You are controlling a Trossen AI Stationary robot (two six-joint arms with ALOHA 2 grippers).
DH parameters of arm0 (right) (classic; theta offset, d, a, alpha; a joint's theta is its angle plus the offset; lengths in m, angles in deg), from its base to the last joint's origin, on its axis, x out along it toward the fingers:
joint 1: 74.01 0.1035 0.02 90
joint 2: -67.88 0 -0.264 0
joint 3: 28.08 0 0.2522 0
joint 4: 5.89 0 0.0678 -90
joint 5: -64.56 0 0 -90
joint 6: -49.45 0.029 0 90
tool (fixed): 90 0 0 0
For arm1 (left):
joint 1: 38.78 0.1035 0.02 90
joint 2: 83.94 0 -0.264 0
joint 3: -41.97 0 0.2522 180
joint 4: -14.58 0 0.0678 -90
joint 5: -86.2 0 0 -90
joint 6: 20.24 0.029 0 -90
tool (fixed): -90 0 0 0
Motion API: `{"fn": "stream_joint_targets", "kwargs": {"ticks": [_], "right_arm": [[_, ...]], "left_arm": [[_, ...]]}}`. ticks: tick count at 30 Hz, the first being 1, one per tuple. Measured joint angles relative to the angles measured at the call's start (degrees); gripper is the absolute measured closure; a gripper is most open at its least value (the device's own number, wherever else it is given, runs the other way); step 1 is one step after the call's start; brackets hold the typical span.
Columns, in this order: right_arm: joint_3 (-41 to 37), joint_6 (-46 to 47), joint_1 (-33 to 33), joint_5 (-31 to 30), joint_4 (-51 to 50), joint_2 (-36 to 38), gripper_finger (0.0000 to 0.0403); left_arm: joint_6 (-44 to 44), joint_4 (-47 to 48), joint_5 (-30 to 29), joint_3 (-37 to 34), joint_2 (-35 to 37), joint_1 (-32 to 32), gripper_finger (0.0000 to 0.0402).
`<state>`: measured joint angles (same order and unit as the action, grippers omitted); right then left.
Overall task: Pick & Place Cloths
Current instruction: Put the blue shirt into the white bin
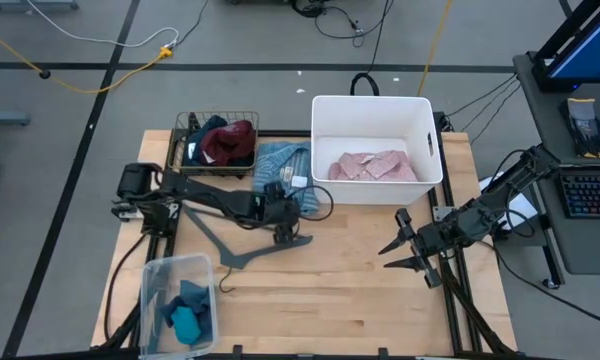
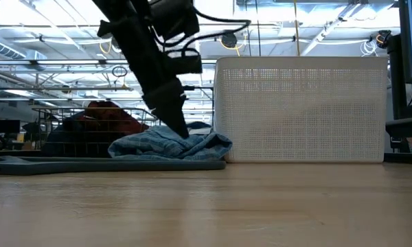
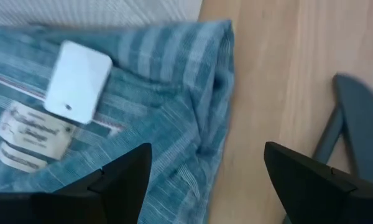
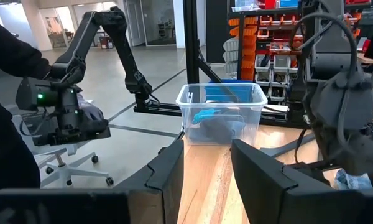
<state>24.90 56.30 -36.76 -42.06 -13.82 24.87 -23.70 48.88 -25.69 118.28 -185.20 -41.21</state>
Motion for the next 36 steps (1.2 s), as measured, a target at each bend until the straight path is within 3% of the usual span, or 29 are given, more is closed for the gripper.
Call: {"fn": "stream_joint_targets", "kwargs": {"ticks": [22,27,36], "right_arm": [[0.0,3.6,0.0,0.0,-0.1,0.0,0.0277],[0.0,3.6,0.0,0.0,0.0,0.0,0.0277],[0.0,4.7,0.0,0.2,0.0,0.0,0.0277]], "left_arm": [[-5.9,0.0,-3.4,0.3,-11.5,1.4,0.0101],[-6.5,-0.1,-3.2,0.2,-11.7,1.1,0.0171],[-10.6,-0.2,-0.6,0.1,-12.0,1.2,0.0354]]}}
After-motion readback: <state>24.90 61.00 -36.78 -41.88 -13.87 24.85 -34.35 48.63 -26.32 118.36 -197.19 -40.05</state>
